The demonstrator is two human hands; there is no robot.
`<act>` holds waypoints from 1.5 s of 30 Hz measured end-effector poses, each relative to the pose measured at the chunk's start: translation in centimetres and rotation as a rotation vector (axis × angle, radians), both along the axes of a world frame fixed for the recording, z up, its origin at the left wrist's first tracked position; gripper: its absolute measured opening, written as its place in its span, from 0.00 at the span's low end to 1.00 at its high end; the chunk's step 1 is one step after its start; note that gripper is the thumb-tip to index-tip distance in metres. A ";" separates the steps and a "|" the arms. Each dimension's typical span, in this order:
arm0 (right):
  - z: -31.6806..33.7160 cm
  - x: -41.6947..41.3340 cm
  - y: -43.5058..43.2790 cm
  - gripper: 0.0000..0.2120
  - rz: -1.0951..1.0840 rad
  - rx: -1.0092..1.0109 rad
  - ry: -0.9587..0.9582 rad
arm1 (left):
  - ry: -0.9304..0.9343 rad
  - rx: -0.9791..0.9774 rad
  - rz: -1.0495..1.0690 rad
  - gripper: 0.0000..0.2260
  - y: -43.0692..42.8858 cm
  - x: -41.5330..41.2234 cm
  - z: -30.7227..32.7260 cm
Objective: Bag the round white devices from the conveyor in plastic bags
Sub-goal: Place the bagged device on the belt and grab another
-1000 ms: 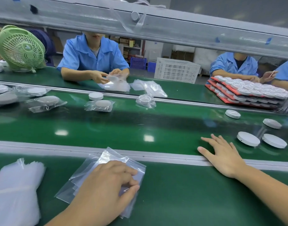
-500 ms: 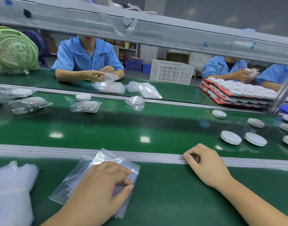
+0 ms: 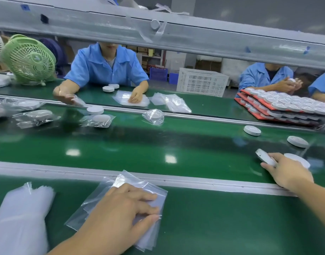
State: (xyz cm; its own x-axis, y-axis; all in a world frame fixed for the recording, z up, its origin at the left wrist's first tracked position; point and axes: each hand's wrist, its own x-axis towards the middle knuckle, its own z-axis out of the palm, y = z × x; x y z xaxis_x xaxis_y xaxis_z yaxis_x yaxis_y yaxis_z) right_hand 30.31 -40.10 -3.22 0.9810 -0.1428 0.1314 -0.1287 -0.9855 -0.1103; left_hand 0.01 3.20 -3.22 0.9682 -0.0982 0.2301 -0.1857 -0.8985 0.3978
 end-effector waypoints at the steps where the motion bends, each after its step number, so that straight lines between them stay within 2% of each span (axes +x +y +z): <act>1: -0.1 0.2 0.2 0.22 -0.004 -0.057 -0.071 | -0.007 0.002 0.004 0.17 0.0 0.0 0.0; 3: 0.0 0.1 1.8 0.23 0.064 -0.076 -0.227 | -0.031 -0.014 0.014 0.15 0.0 0.0 0.0; 6: 0.9 -3.0 7.1 0.21 0.371 0.264 -0.376 | -0.117 -0.092 0.059 0.13 0.1 0.0 -0.2; 8: 2.1 -7.2 11.3 0.16 0.673 0.371 -0.452 | -0.166 -0.180 0.110 0.11 0.1 0.1 0.0; 10: 2.7 -11.6 14.7 0.13 0.961 0.273 -0.540 | -0.207 -0.279 0.167 0.06 -0.1 0.2 0.3; 12: 2.4 -15.3 17.0 0.12 1.198 0.170 -0.627 | -0.228 -0.360 0.201 0.06 -0.2 0.1 0.5; 16: 2.0 -20.4 20.2 0.11 1.406 0.204 -0.698 | -0.185 -0.505 0.230 0.06 -0.7 -0.3 1.4; 20: 1.6 -21.3 20.8 0.08 1.423 0.425 -0.736 | -0.098 -0.670 0.218 0.05 -1.2 -0.6 1.9; 25: 1.7 -21.6 20.2 0.06 1.378 0.586 -0.736 | -0.142 -0.773 0.216 0.06 -1.5 -0.9 2.7; 27: 1.9 -22.3 20.7 0.09 1.283 0.776 -0.649 | -0.027 -0.859 0.032 0.12 -1.7 -1.2 2.9; 29: 2.2 -23.1 21.3 0.11 1.087 1.021 -0.513 | 0.122 -0.910 -0.112 0.25 -2.4 -1.7 3.2; 30: 2.3 -23.4 21.5 0.13 1.002 1.080 -0.440 | 0.108 -0.875 -0.096 0.29 -2.9 -1.9 3.0; 31: 2.2 -23.5 21.7 0.15 0.953 1.088 -0.354 | 0.017 -0.798 -0.031 0.28 -3.4 -1.9 2.7; 33: 2.1 -23.7 22.1 0.17 0.964 1.115 -0.101 | -0.247 -0.758 0.093 0.15 -4.4 -1.9 2.9; 34: 2.2 -23.8 22.3 0.19 0.984 1.152 0.053 | -0.349 -0.826 0.136 0.08 -4.7 -1.8 3.0; 35: 2.3 -24.0 22.5 0.21 0.993 1.167 0.164 | -0.407 -0.898 0.168 0.05 -4.8 -1.7 3.1; 37: 2.8 -23.6 23.3 0.20 0.978 1.126 0.145 | -0.437 -0.973 0.189 0.05 -4.8 -1.6 3.1; 38: 3.2 -22.9 23.8 0.16 0.954 1.082 0.067 | -0.420 -0.928 0.193 0.05 -4.8 -1.5 3.2; 40: 4.3 -20.3 24.9 0.05 0.889 1.035 -0.033 | -0.381 -0.731 0.240 0.14 -4.1 -1.2 2.7; 41: 4.8 -18.4 25.5 0.04 0.852 1.025 -0.059 | -0.382 -0.627 0.263 0.17 -3.5 -1.0 2.5; 42: 5.3 -16.2 26.1 0.08 0.801 1.002 -0.101 | -0.386 -0.512 0.260 0.17 -2.7 -0.7 2.2; 43: 5.7 -13.9 26.7 0.11 0.739 0.973 -0.147 | -0.378 -0.378 0.238 0.16 -2.1 -0.4 2.1; 45: 6.4 -9.1 27.9 0.10 0.615 0.889 -0.252 | -0.355 -0.102 0.199 0.12 -0.9 -0.1 1.4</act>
